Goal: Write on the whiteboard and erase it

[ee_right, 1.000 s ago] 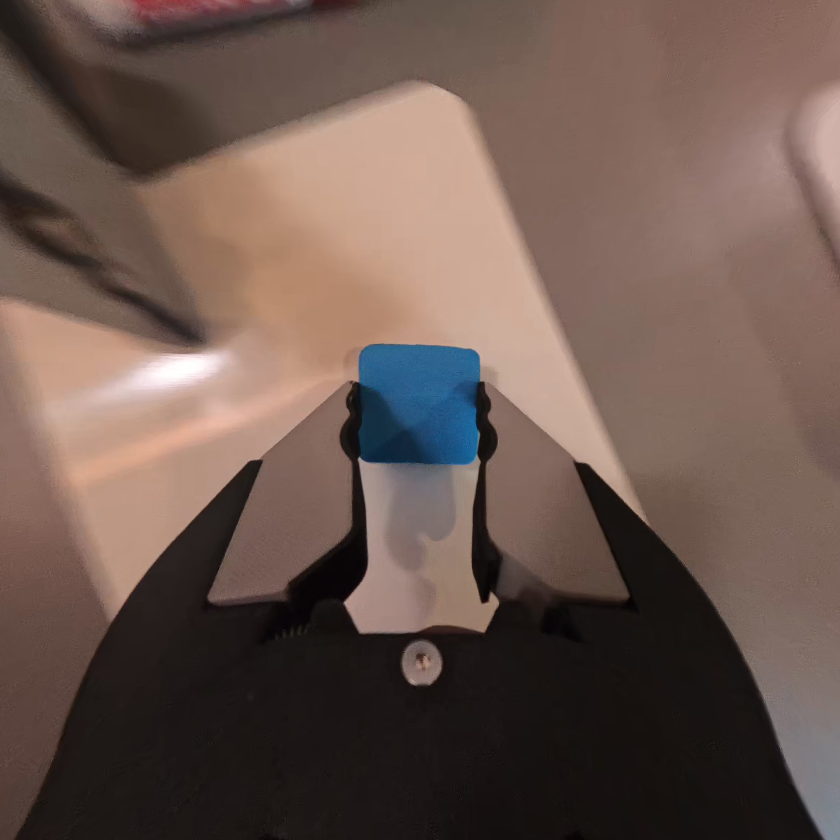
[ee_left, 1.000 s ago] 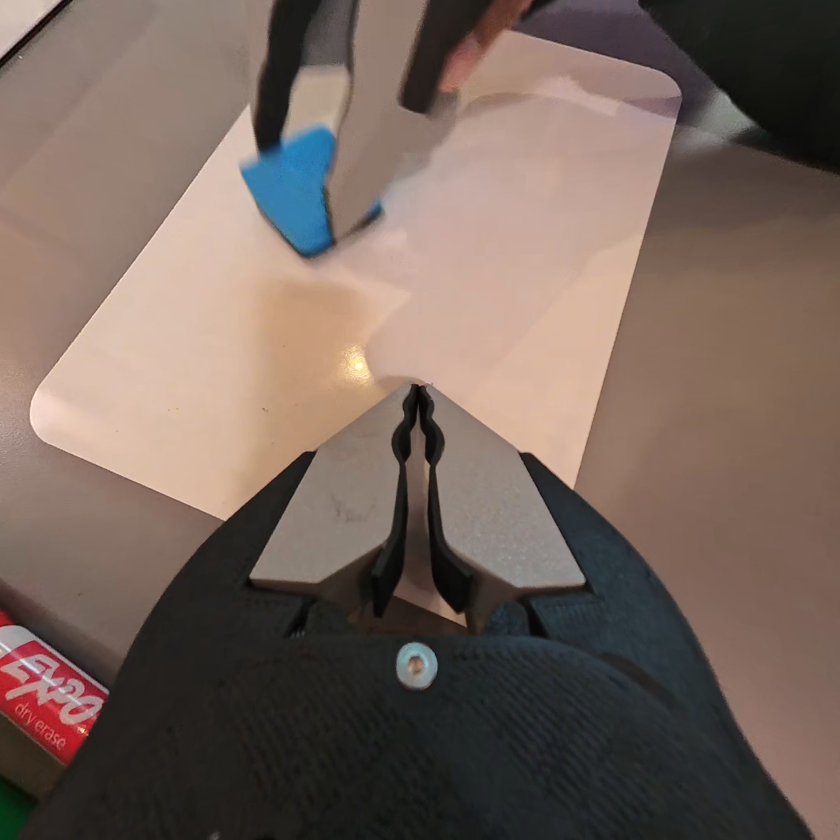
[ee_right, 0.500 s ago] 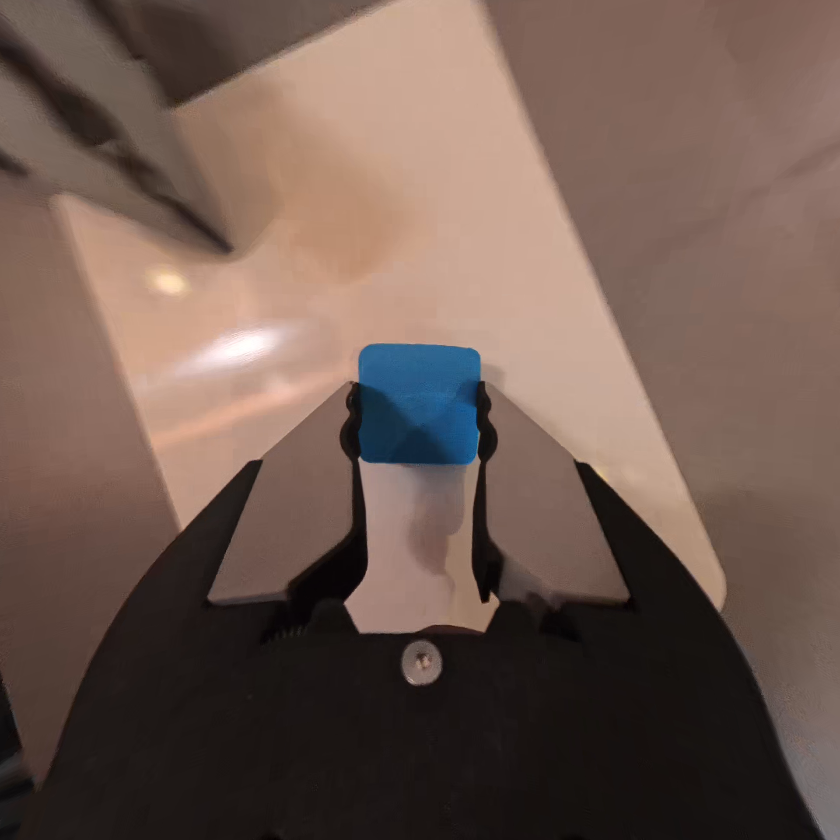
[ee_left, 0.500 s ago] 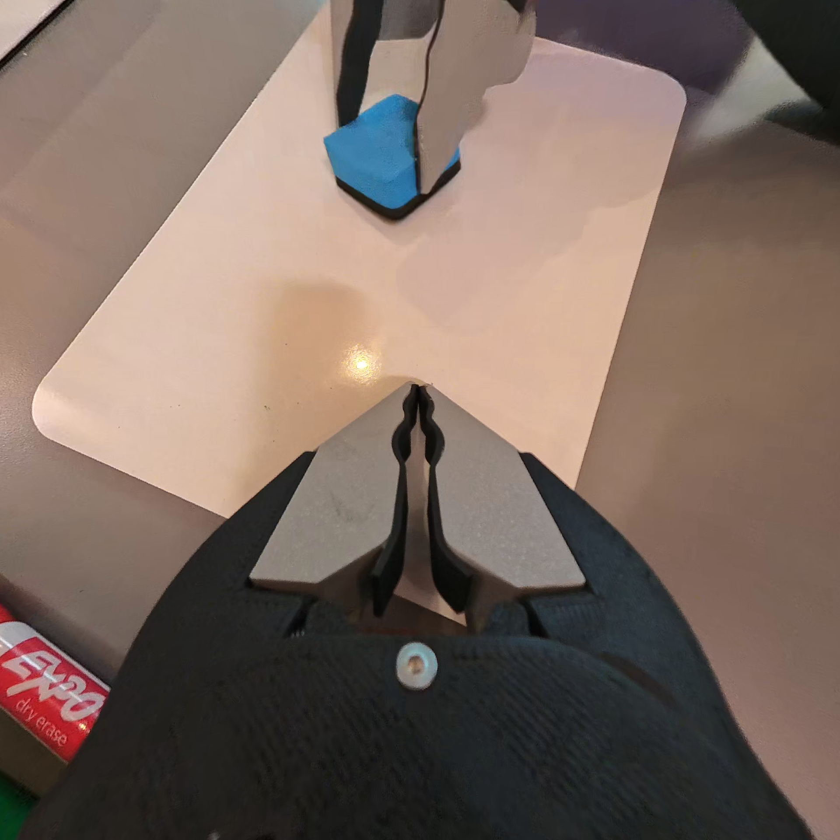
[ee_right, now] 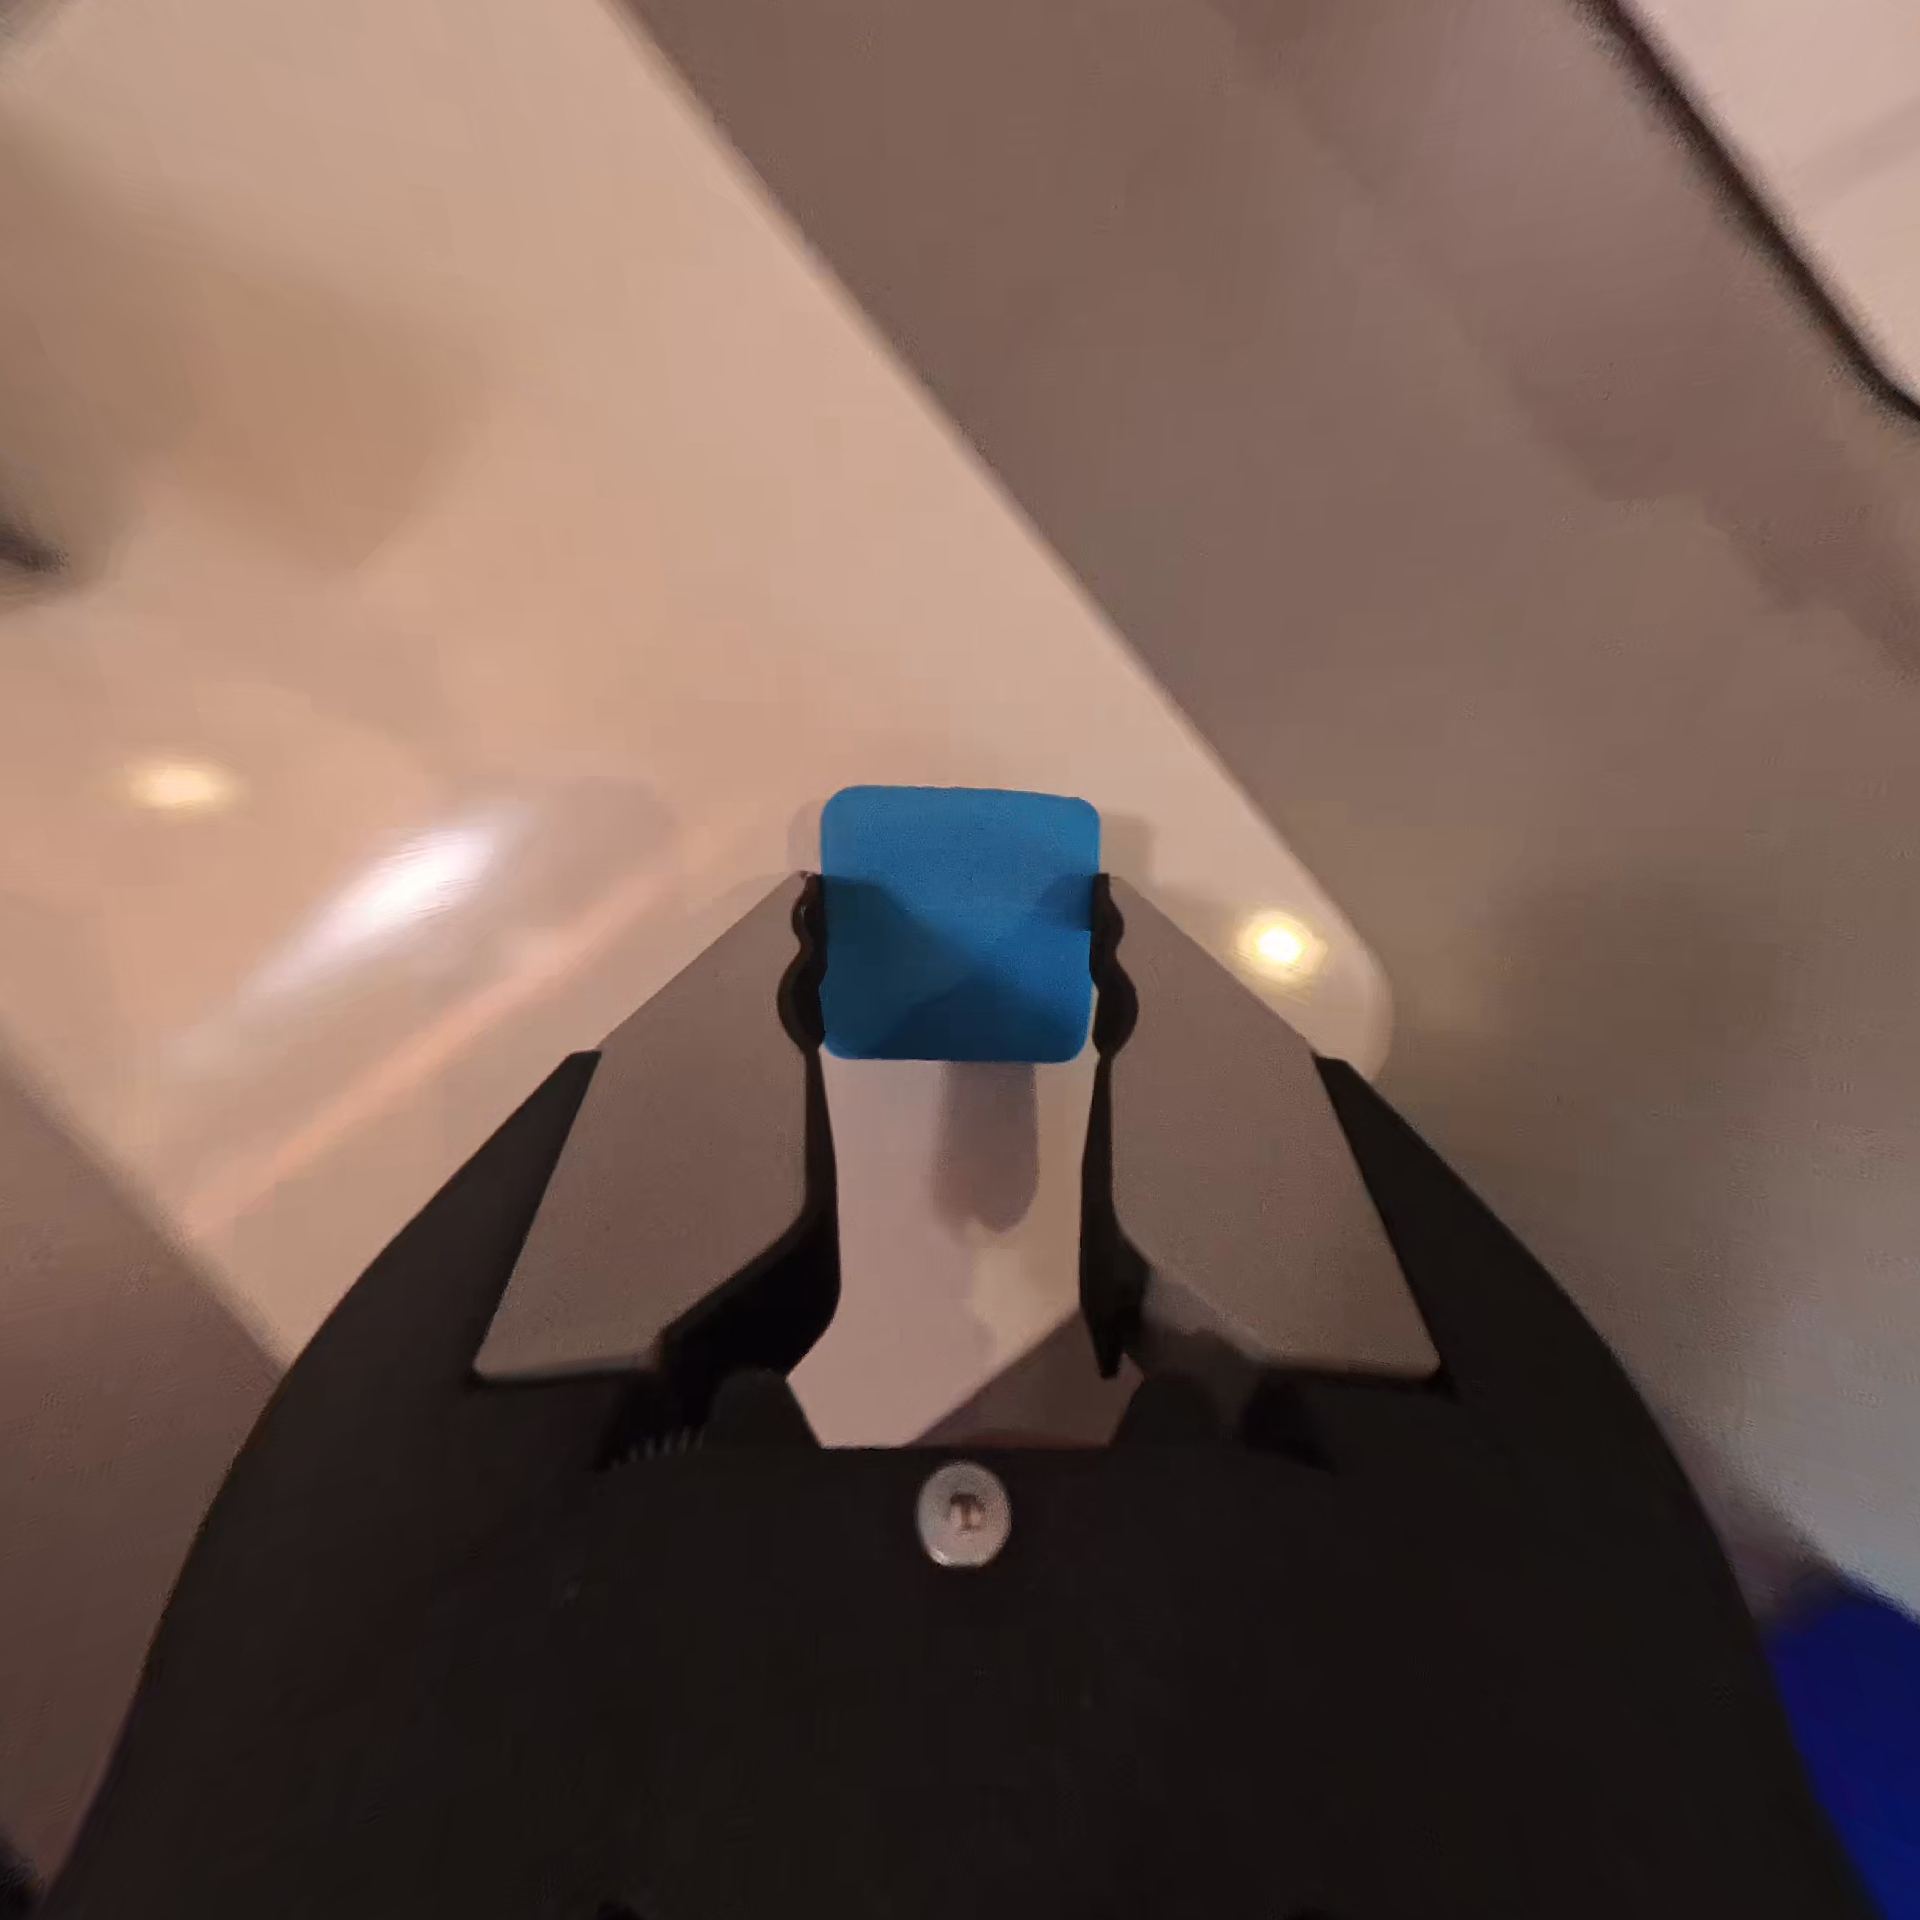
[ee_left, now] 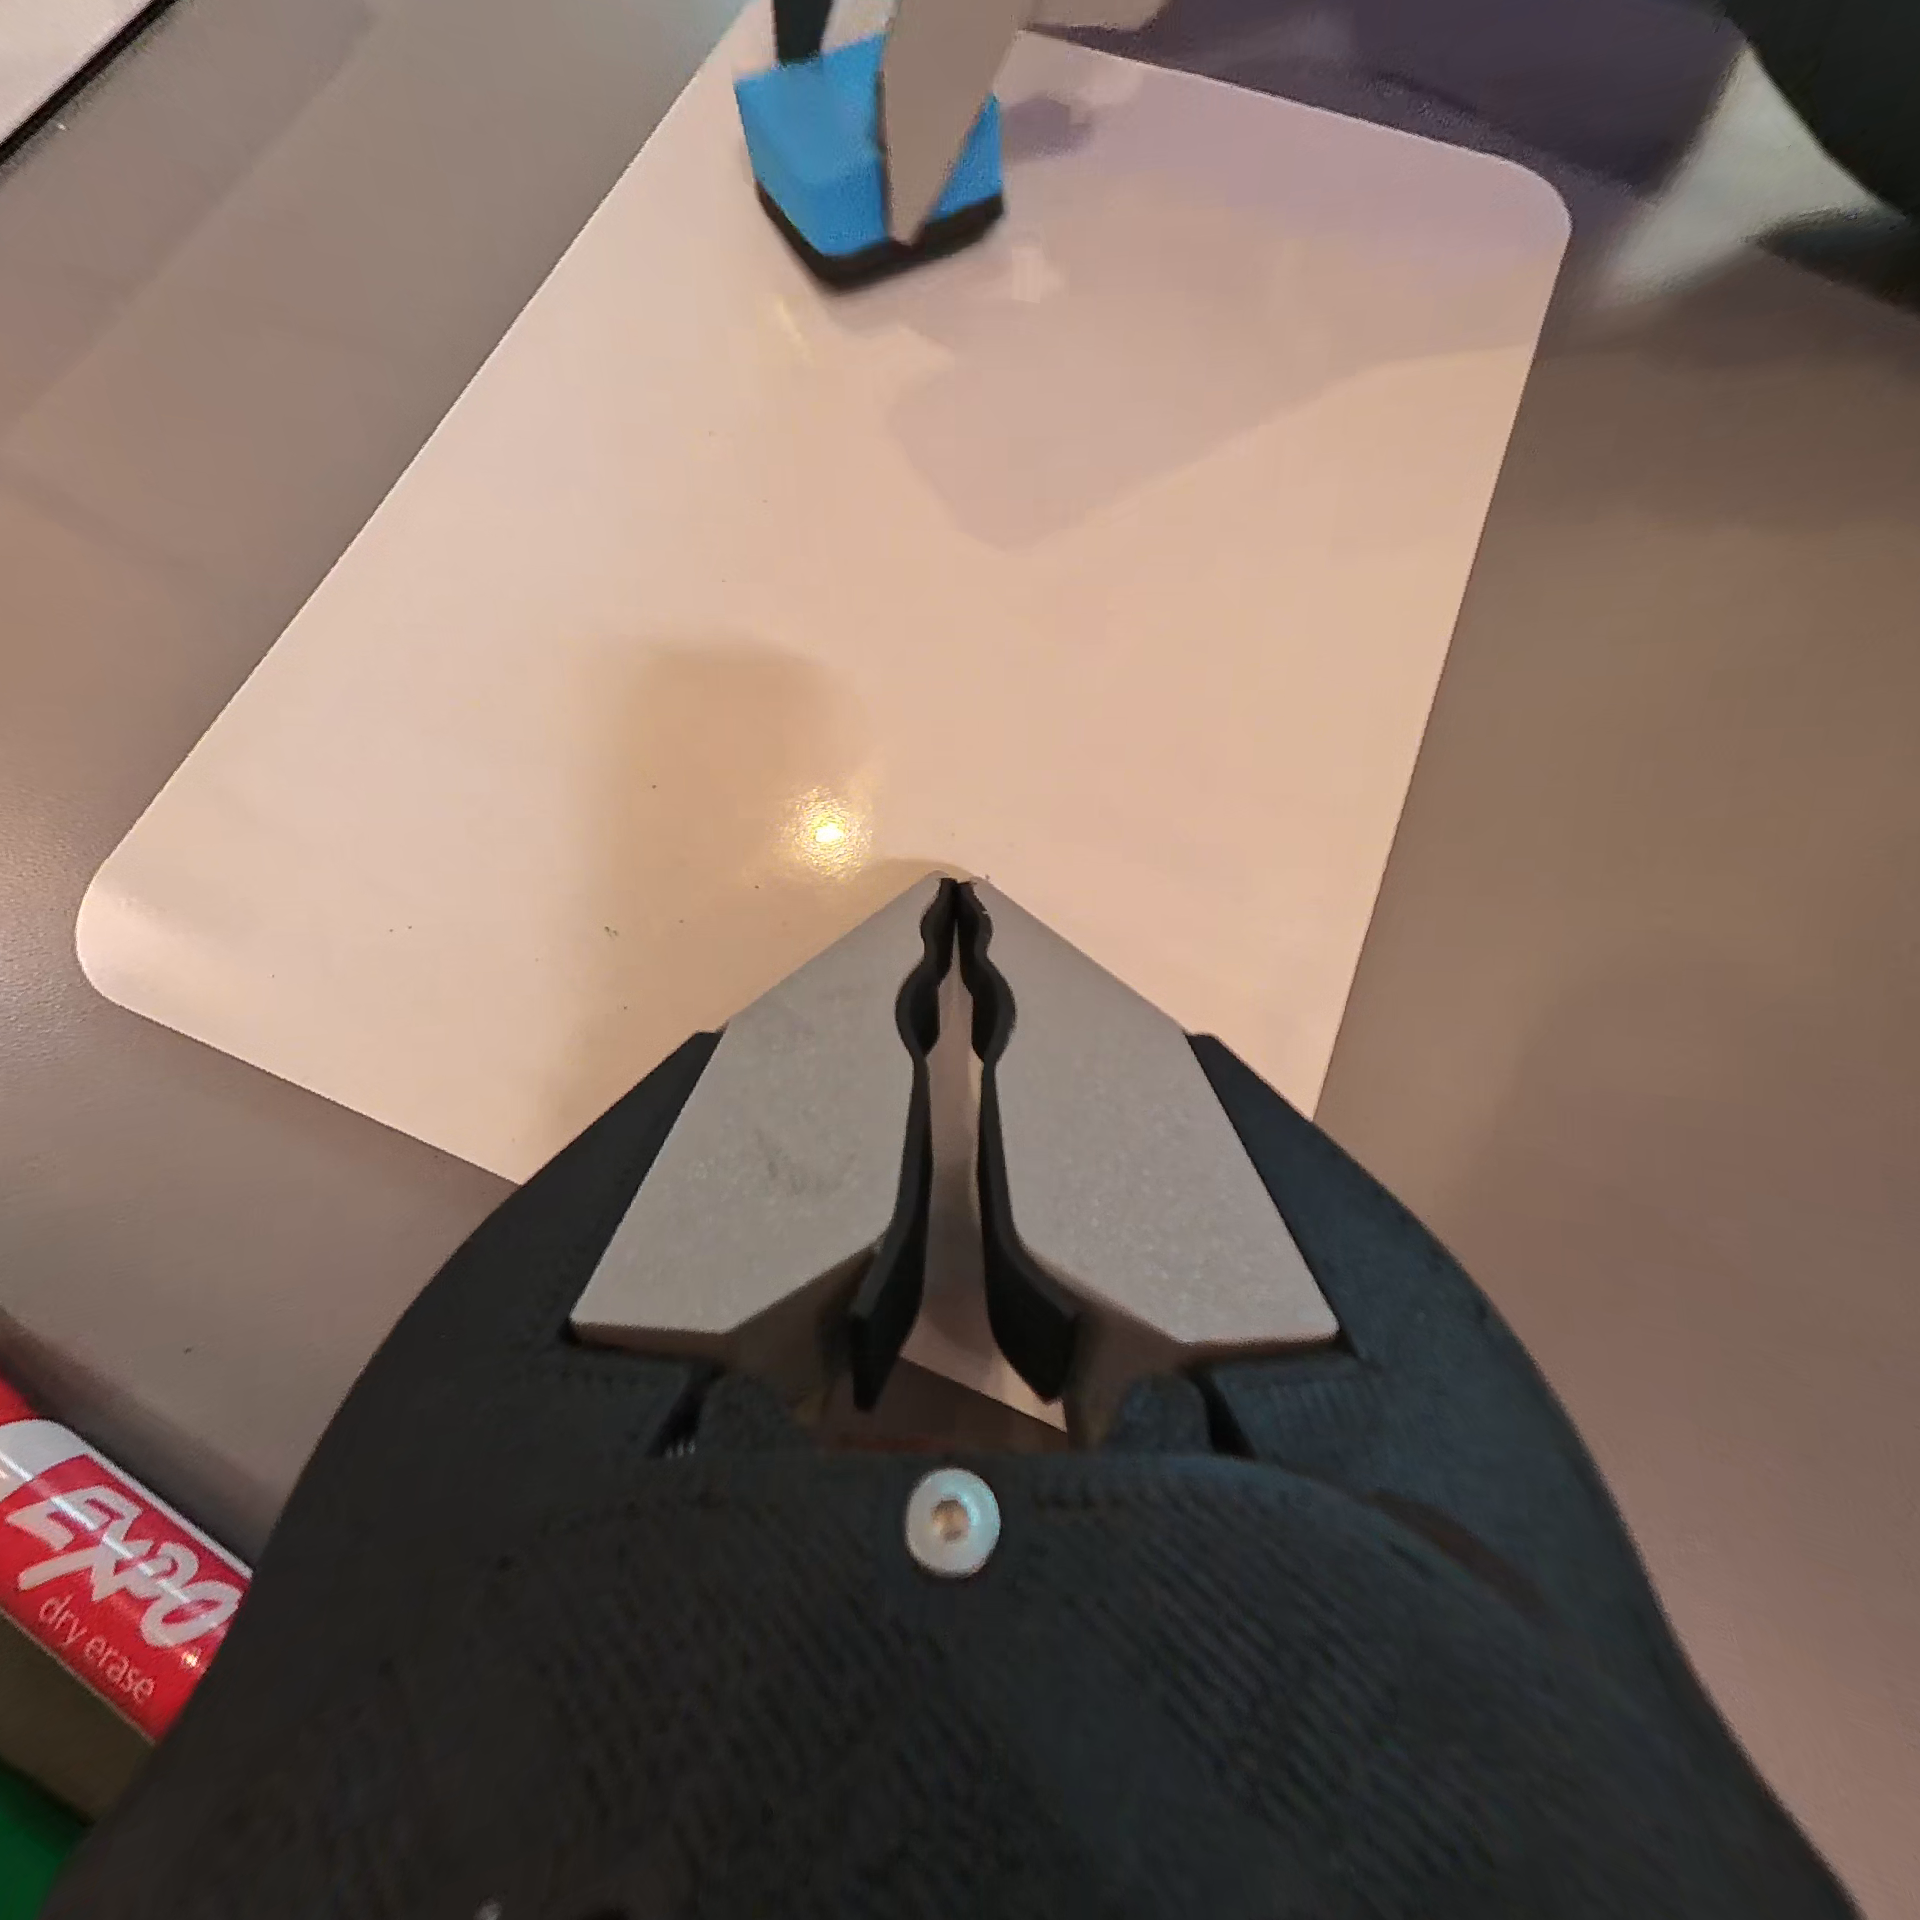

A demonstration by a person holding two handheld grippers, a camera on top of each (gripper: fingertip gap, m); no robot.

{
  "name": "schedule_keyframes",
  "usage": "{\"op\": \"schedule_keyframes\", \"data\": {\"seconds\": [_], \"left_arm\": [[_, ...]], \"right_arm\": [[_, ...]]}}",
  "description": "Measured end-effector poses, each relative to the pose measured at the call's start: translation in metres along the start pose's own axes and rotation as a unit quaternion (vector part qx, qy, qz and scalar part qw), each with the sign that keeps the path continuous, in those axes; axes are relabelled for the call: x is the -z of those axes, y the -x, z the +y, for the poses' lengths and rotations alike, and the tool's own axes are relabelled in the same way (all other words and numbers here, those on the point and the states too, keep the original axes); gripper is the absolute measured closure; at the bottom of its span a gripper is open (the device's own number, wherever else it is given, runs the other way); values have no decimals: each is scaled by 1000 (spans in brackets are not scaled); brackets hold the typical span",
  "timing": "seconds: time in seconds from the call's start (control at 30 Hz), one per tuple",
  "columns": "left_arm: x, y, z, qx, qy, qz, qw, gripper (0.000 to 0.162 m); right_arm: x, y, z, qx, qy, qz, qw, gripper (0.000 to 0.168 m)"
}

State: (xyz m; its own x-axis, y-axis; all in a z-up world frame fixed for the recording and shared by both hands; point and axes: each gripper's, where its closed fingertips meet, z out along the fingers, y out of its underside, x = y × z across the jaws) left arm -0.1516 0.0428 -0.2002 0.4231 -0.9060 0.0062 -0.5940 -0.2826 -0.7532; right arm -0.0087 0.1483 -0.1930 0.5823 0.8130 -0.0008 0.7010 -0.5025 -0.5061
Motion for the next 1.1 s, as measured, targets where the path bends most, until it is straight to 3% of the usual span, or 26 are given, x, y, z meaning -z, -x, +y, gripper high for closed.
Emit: {"op": "schedule_keyframes", "data": {"seconds": [0.03,0.07,0.17,0.5,0.7,0.87,1.1], "left_arm": [[0,0,0,-1,0,-1,1000,162],[0,0,0,-1,0,0,1000,162],[0,0,0,0,0,0,1000,162],[0,0,0,-4,0,-3,1000,162],[0,0,0,-5,0,-4,1000,162],[0,0,0,-5,0,-4,1000,162],[0,0,0,-4,0,-5,1000,162]], "right_arm": [[1,14,-2,12,-9,-34,999,119],[1,9,-3,12,-11,-14,1000,119],[12,-33,-15,1,-47,114,992,120],[53,-134,7,-155,-122,305,932,120],[33,-155,27,-209,-94,317,920,117],[47,-147,9,-213,-145,299,919,105],[62,-143,-6,-194,-186,311,912,102]]}}
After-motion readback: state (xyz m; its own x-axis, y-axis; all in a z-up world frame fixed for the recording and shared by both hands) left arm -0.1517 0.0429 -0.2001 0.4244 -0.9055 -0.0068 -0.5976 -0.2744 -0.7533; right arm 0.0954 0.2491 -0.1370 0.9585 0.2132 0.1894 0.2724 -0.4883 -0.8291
